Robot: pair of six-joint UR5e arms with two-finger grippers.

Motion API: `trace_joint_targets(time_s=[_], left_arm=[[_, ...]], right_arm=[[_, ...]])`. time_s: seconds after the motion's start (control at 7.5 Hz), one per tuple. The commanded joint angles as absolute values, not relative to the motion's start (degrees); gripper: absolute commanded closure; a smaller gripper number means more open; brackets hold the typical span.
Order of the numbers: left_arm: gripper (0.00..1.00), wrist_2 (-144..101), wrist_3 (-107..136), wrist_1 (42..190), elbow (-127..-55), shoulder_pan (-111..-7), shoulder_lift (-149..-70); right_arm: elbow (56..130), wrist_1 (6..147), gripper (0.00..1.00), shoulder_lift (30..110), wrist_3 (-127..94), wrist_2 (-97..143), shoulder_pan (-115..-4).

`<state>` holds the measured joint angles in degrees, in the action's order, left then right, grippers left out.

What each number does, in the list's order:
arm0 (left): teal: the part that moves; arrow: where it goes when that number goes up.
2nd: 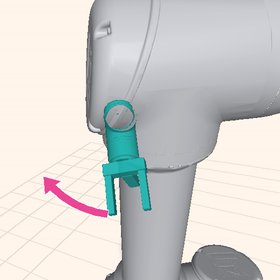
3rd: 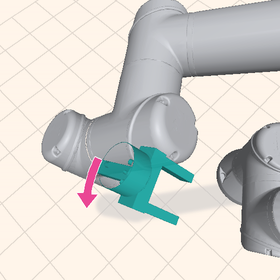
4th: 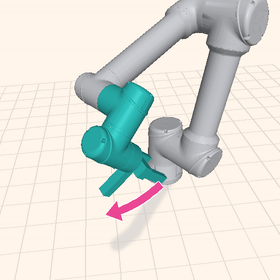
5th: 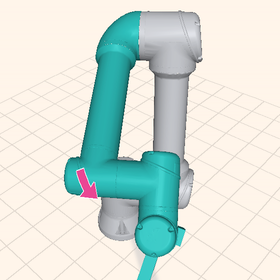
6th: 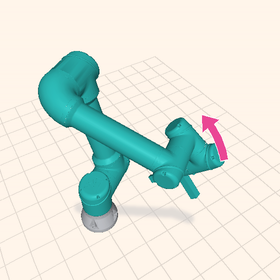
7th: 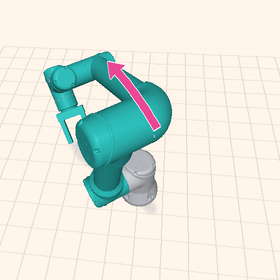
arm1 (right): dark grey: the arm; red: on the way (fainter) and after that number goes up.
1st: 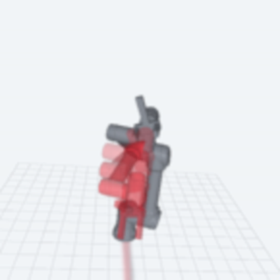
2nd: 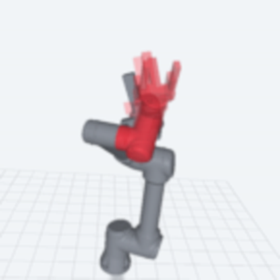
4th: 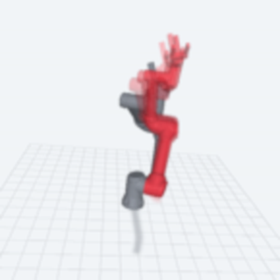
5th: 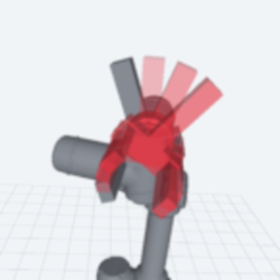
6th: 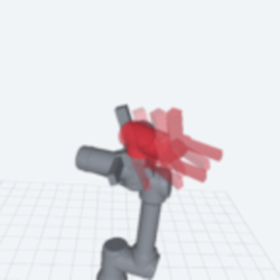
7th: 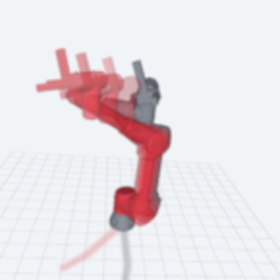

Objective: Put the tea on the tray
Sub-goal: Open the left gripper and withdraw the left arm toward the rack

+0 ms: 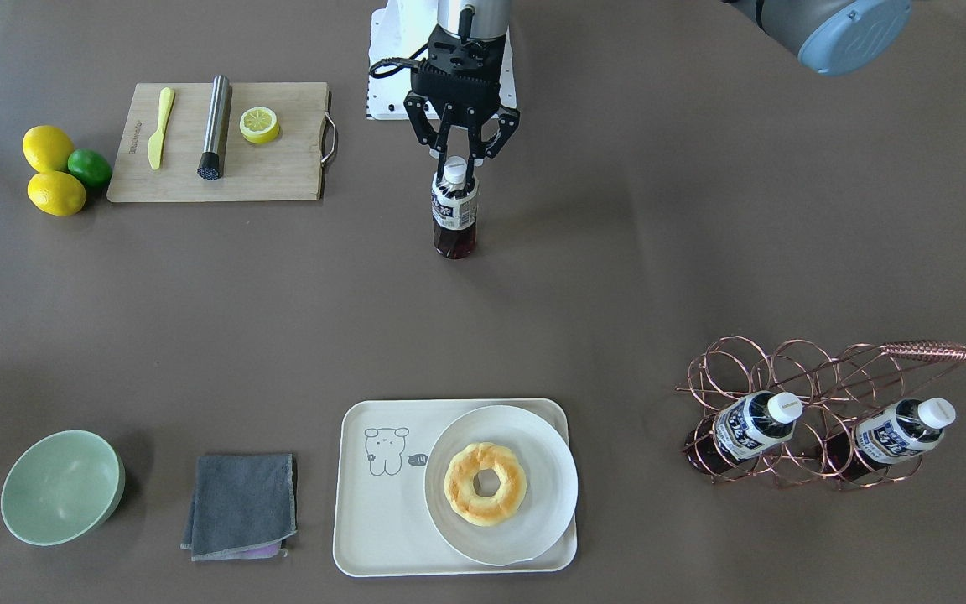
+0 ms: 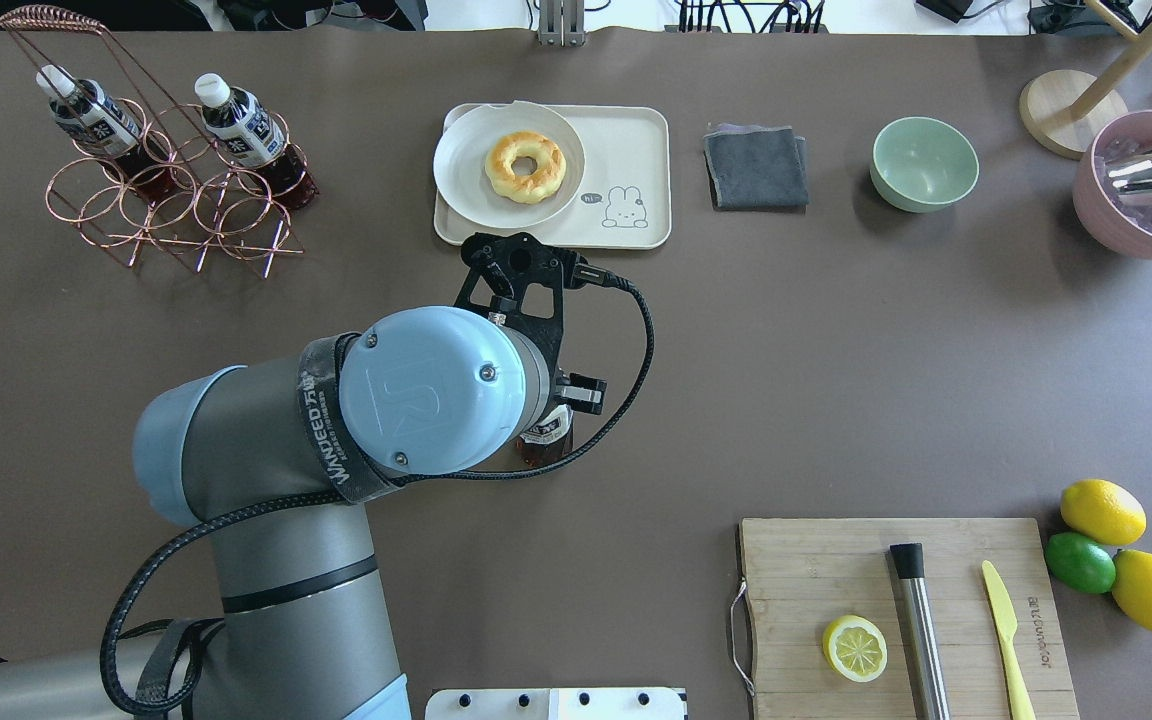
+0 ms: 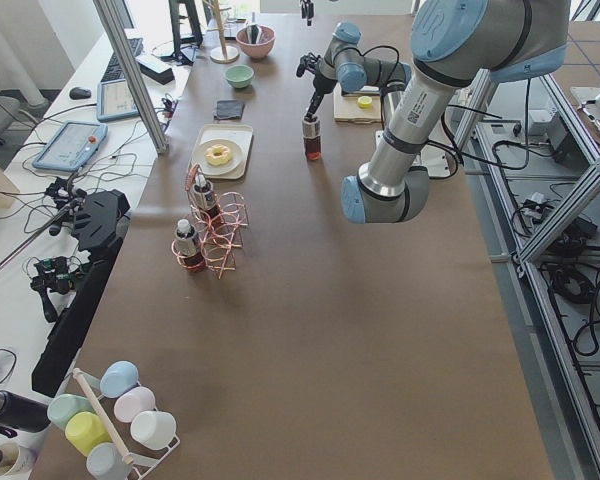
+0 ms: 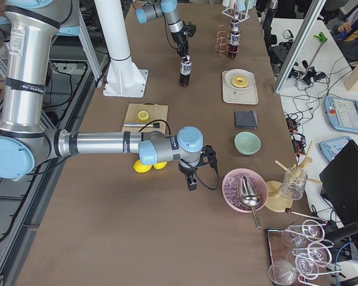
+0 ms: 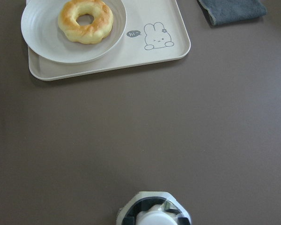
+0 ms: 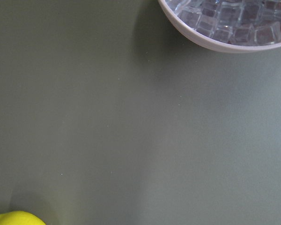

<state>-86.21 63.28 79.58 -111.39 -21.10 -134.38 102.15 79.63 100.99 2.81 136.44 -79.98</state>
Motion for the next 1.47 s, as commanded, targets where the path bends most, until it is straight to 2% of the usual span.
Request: trace_joint_targets(time_s=[0.0, 0.13, 0.53, 0.93, 1.2, 1.33], left_arm=[[0.21, -84.73, 63.28, 79.63, -110.83, -19.96, -134.38], [0.03, -84.03, 63.37, 79.63, -110.83, -19.86, -134.38], [0.03, -80.68, 64.95, 79.54, -111.44, -18.54, -134.47], [0.03, -86.97, 63.99, 78.93, -114.77, -24.14, -134.12], [0.03, -93.31, 59.01, 79.1, -122.57, -28.37, -125.55], [0.03, -97.6, 56.71, 79.36, -124.17, -31.78, -122.38]], right_arm=[[102.22, 79.63, 0.0, 100.99, 2.81, 136.49, -79.98], [102.22, 79.63, 0.0, 101.07, 2.81, 136.49, -79.98], [103.09, 79.63, 0.0, 100.9, 1.85, 136.5, -79.98], [106.33, 79.46, 0.0, 98.61, -5.26, 136.49, -79.19], [110.1, 79.36, 0.0, 97.3, -10.85, 137.98, -78.41], [114.91, 79.28, 0.0, 97.3, -19.6, 139.38, -76.75]])
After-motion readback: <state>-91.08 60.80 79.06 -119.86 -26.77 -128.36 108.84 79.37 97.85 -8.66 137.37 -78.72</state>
